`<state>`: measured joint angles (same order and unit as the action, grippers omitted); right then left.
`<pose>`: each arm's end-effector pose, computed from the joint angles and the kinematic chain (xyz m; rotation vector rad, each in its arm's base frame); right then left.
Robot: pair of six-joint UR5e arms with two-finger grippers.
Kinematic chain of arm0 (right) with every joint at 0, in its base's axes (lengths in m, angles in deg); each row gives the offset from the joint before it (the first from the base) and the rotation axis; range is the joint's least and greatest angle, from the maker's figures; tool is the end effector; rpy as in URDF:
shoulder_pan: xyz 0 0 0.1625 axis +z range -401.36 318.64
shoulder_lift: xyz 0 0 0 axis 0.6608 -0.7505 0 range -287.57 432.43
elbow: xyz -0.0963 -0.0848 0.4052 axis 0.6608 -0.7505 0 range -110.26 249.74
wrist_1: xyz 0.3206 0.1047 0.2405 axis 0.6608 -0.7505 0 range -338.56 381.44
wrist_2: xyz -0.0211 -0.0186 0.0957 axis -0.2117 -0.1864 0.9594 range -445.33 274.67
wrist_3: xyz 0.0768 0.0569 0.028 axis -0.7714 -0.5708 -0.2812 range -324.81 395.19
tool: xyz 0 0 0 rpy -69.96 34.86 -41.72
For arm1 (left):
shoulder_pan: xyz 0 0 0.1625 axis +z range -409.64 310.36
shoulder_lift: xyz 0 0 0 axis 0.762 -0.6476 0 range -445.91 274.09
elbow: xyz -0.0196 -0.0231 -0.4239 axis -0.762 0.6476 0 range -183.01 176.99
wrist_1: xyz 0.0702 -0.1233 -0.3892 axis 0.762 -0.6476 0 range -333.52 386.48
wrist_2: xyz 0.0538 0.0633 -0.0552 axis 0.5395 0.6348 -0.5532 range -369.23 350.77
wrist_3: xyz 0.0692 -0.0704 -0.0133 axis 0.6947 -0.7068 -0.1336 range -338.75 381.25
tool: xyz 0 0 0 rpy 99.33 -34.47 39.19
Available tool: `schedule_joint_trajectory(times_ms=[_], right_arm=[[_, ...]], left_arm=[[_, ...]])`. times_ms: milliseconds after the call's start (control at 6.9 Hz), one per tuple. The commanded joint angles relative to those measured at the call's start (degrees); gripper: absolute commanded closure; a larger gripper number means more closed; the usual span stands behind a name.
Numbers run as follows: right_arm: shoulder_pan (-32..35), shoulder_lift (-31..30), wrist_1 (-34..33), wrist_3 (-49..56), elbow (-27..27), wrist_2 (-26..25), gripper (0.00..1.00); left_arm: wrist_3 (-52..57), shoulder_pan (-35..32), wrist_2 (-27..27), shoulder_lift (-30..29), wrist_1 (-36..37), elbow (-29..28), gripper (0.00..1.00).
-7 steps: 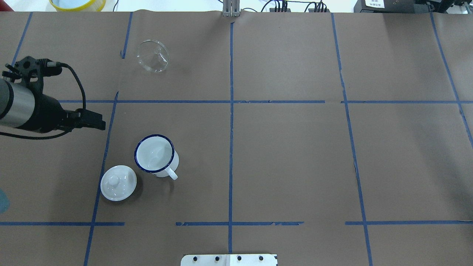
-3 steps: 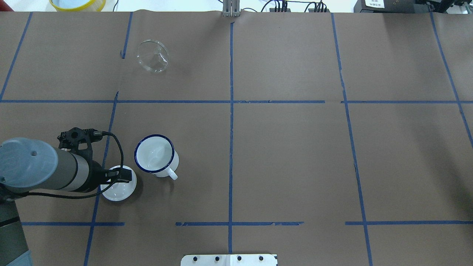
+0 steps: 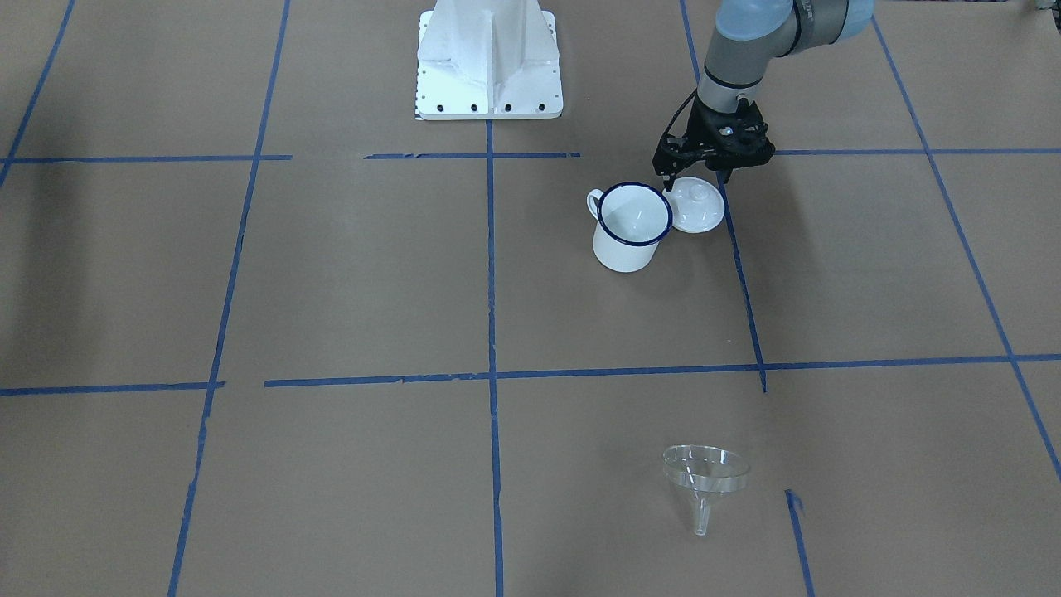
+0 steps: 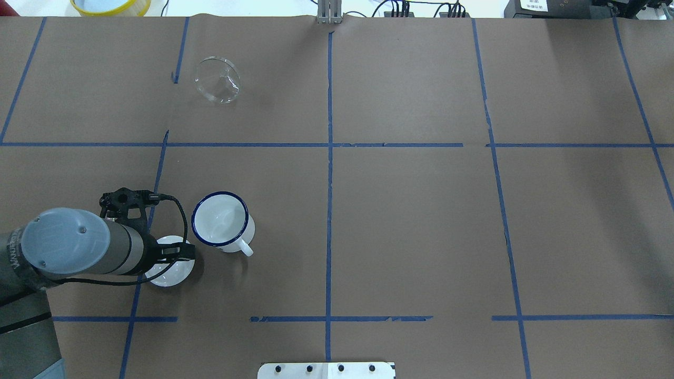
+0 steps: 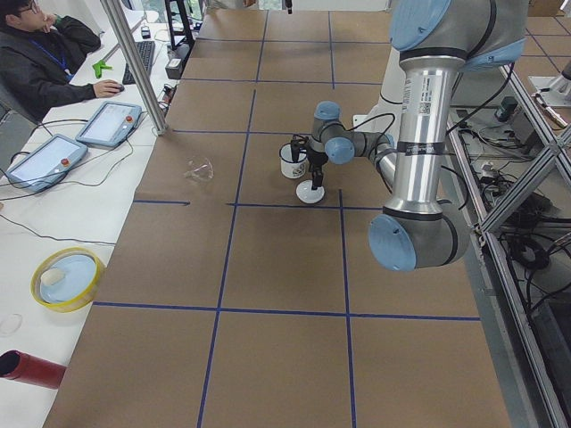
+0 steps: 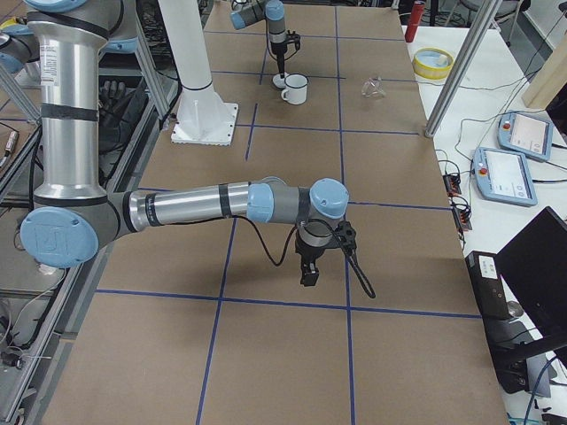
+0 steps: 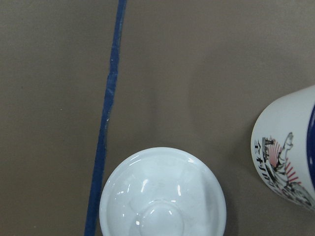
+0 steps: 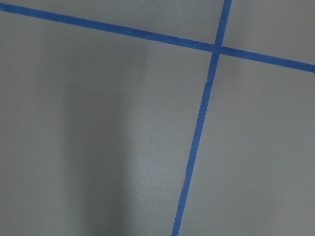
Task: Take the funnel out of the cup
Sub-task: 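Lower the left gripper onto the white funnel's spout and grasp it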
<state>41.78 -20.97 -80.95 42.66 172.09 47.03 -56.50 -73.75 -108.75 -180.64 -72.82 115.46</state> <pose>0.0111 -0.4620 0.6053 -0.0535 -0.7410 -0.2163 0.4115 -0.3122 0.3763 0.0805 0.7531 -0.1353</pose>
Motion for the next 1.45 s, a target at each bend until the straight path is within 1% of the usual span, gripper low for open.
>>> schedule_joint_trajectory(times_ms=[0,290,435,725,1159,1304], right_arm=[[0.00,-0.02,0.00,0.00,0.04,0.00,0.00],[0.00,-0.03,0.00,0.00,0.05,0.00,0.00],[0.00,-0.03,0.00,0.00,-0.04,0.00,0.00],[0.00,0.06,0.00,0.00,0.05,0.00,0.00],[0.00,0.06,0.00,0.00,-0.04,0.00,0.00],[0.00,-0.02,0.00,0.00,-0.04,0.00,0.00]], left_arm=[[1.46,0.03,0.12,-0.29,-0.10,-0.61,0.19],[2.94,-0.15,-0.23,-0.28,-0.37,-1.40,0.21],[7.30,-0.58,-0.41,-0.20,-0.37,-1.23,0.21],[7.61,-0.59,-0.41,-0.11,-0.54,-1.23,0.21],[7.70,-0.59,-0.41,-0.02,-0.63,-1.14,0.34],[7.70,-0.59,-0.41,0.07,-0.63,-1.05,0.40]])
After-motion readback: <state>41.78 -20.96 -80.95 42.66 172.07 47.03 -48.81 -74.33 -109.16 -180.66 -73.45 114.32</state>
